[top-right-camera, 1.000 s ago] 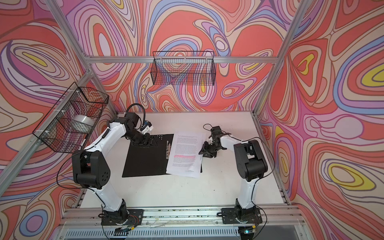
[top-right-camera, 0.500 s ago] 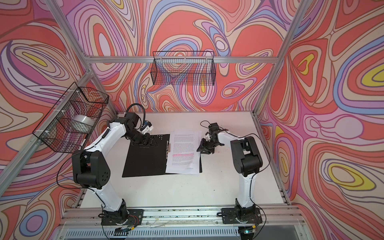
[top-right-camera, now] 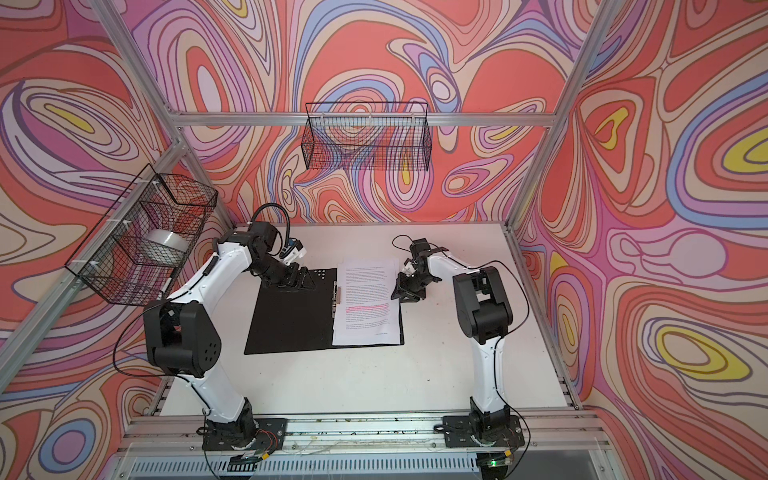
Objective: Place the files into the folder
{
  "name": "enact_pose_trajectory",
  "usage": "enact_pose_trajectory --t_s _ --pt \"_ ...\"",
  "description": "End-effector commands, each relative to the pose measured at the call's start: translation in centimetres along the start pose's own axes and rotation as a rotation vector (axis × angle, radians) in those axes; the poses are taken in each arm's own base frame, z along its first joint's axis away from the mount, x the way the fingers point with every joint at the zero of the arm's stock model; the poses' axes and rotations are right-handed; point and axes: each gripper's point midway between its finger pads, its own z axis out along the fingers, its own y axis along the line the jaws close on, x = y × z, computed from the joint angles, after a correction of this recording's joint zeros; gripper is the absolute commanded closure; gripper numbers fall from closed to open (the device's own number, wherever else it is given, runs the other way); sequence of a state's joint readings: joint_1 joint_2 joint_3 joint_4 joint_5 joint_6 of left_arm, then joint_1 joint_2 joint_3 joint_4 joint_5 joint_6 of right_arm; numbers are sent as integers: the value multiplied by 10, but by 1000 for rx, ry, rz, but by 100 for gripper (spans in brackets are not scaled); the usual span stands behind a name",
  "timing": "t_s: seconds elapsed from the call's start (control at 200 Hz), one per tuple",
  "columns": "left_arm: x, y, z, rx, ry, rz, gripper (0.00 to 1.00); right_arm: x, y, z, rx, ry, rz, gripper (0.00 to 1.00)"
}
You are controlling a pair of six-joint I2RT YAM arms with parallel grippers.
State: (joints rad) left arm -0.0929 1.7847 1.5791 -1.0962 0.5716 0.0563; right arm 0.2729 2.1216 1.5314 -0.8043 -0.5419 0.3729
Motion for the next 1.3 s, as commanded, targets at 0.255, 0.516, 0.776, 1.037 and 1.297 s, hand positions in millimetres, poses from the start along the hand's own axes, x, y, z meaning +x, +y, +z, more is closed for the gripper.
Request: enact_pose_trajectory --t_s 0.255,0.516,0.776,1.037,1.297 --pt "-37 -3 16 -35 -18 6 23 -16 -2 -37 131 -112 -29 57" --pt "-53 -7 43 -60 -3 57 25 -68 7 -50 82 -253 -36 58" --pt "-23 5 35 -278 10 492 27 -121 23 -48 45 -361 -111 66" --pt "40 5 34 -351 112 923 25 -148 50 -43 87 -477 -267 67" --pt "59 -7 65 -414 133 1228 22 -165 68 -8 120 -507 -329 65"
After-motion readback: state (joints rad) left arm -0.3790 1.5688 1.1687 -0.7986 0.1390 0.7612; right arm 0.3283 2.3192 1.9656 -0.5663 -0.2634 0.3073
